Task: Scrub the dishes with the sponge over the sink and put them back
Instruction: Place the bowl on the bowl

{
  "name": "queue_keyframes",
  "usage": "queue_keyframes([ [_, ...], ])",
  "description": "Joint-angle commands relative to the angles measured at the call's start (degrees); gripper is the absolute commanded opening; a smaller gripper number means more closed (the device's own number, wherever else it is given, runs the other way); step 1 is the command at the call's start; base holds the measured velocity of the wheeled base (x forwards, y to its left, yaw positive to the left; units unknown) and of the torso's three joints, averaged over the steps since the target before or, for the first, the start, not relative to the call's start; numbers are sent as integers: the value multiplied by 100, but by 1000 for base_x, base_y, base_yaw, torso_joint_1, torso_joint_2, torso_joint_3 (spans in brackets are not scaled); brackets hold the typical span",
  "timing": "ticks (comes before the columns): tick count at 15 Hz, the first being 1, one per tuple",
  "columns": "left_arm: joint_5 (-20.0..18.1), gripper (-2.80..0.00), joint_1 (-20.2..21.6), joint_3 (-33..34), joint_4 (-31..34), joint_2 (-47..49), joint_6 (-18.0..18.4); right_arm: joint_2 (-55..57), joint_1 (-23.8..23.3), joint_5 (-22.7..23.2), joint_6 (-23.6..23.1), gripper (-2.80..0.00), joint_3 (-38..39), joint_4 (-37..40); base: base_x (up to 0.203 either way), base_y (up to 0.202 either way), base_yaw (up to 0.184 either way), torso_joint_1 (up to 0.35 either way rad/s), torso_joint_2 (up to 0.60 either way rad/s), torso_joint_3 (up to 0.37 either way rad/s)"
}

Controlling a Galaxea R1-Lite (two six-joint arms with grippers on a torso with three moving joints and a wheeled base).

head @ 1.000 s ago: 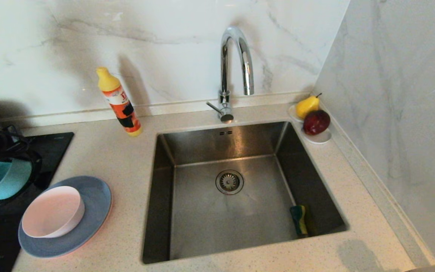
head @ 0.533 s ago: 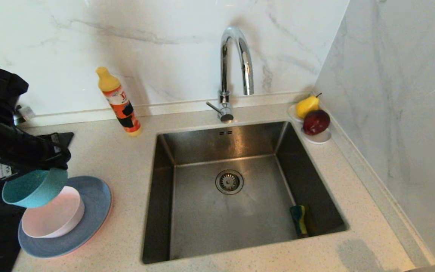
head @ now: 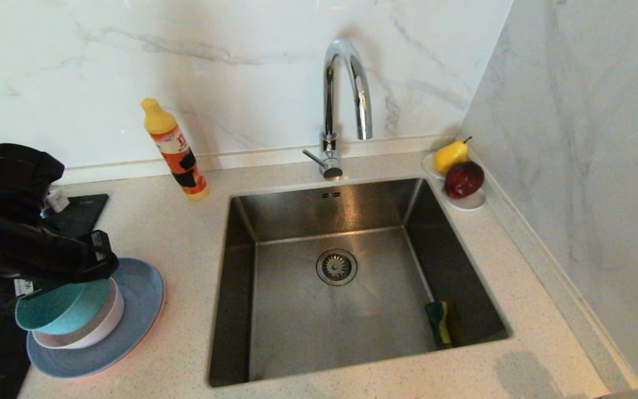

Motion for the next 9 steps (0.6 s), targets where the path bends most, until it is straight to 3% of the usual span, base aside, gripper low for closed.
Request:
queue_keyframes([
  [1,0,-280,-4,47,11,11,-15,-10,2,2,-1,-280,0,-1,0,0,0,0,0,0],
  [9,-53,-280,5,39,-21,17,-15,-10,2,2,-1,-280,0,-1,0,0,0,0,0,0],
])
